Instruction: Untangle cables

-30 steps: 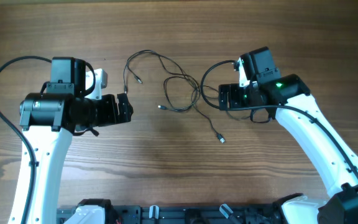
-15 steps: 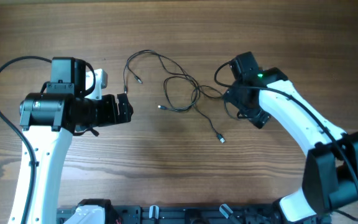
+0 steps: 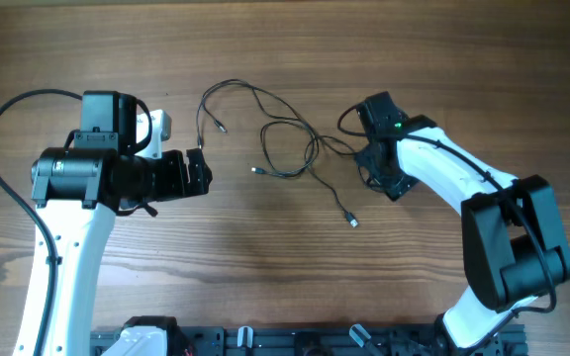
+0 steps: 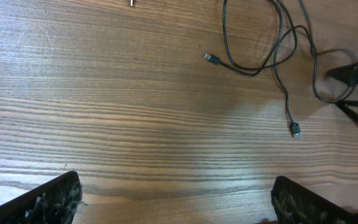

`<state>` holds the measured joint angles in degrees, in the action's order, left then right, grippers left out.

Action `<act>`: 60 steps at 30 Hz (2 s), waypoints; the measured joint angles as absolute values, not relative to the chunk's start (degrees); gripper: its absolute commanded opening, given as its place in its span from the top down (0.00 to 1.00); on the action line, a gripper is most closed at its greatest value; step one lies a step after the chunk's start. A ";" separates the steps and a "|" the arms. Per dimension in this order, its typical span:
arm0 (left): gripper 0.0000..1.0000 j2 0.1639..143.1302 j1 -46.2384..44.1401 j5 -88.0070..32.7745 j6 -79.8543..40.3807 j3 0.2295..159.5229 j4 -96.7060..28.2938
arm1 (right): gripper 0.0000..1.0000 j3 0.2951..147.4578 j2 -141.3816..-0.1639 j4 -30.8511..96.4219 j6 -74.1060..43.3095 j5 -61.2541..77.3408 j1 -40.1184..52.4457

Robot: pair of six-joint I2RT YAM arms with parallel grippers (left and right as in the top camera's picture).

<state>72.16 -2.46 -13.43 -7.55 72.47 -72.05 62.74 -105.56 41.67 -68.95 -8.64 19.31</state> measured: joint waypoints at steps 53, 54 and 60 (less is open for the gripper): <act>0.00 72.16 -2.46 -13.43 -7.55 72.47 -72.47 | 0.96 99.37 -61.19 26.61 6.39 -35.51 18.26; 0.00 72.16 -2.46 -13.43 -7.55 72.47 -72.49 | 0.96 99.37 -62.04 25.56 8.03 -38.94 16.40; 0.00 72.16 -2.46 -13.45 -7.55 72.47 -73.03 | 0.96 99.37 -67.31 24.91 3.81 -43.51 -2.96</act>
<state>72.16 -2.46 -13.45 -7.55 72.47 -73.03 99.37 -67.31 24.91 3.81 -43.51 -2.96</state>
